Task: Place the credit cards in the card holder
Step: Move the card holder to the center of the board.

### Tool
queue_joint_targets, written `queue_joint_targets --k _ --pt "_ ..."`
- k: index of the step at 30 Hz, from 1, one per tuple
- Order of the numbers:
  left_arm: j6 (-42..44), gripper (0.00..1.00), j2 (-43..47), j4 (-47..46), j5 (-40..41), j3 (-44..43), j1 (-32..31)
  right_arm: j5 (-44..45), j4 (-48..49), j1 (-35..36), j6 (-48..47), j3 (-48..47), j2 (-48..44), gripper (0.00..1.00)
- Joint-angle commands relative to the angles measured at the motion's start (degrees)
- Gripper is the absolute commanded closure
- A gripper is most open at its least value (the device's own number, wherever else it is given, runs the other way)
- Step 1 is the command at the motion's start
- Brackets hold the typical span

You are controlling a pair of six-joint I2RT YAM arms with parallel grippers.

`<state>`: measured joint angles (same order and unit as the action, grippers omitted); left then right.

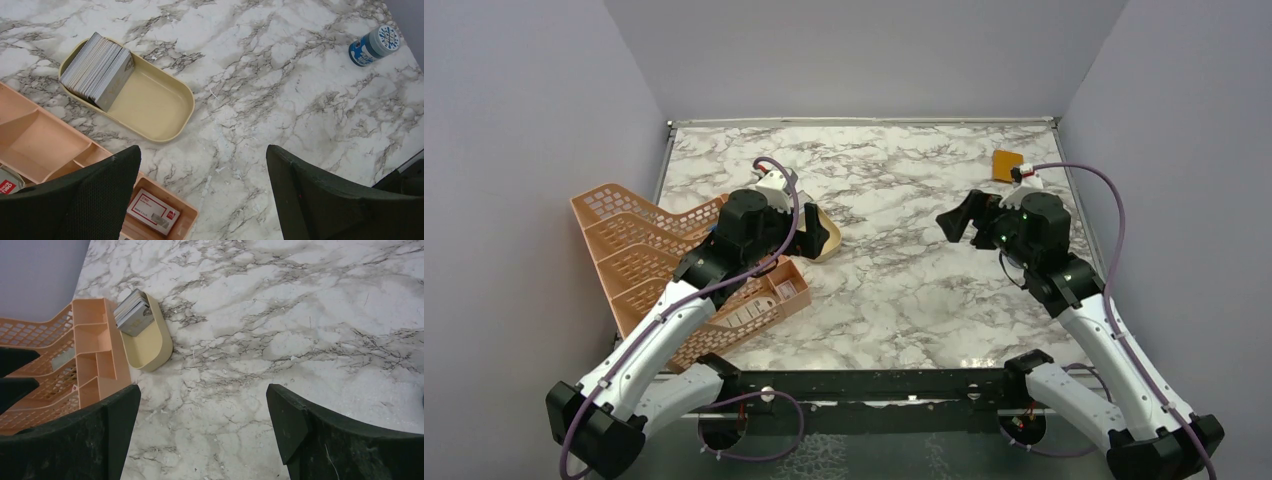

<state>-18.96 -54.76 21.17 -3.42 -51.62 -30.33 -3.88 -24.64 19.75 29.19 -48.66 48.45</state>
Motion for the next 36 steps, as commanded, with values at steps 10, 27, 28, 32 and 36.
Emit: queue_joint_targets --k 10,27,28,32,36 --pt "0.1 0.01 0.1 -0.8 2.1 1.1 0.3 7.8 0.8 -0.3 -1.3 -3.1 6.2 0.00" --pt "1.0 0.01 0.0 -0.4 2.8 2.6 0.3 40.7 9.5 -1.0 -18.5 -19.9 40.3 0.17" --pt "1.0 0.01 0.2 -0.5 2.3 2.7 0.4 42.4 9.8 -1.4 -19.1 -21.1 42.5 0.22" --pt "1.3 0.01 0.3 -0.6 2.3 2.8 0.4 44.5 14.8 -3.7 -22.8 -23.7 49.9 0.35" --pt "1.6 0.01 0.8 -0.8 2.1 2.9 0.3 44.7 17.0 -6.5 -25.0 -28.0 57.5 0.40"
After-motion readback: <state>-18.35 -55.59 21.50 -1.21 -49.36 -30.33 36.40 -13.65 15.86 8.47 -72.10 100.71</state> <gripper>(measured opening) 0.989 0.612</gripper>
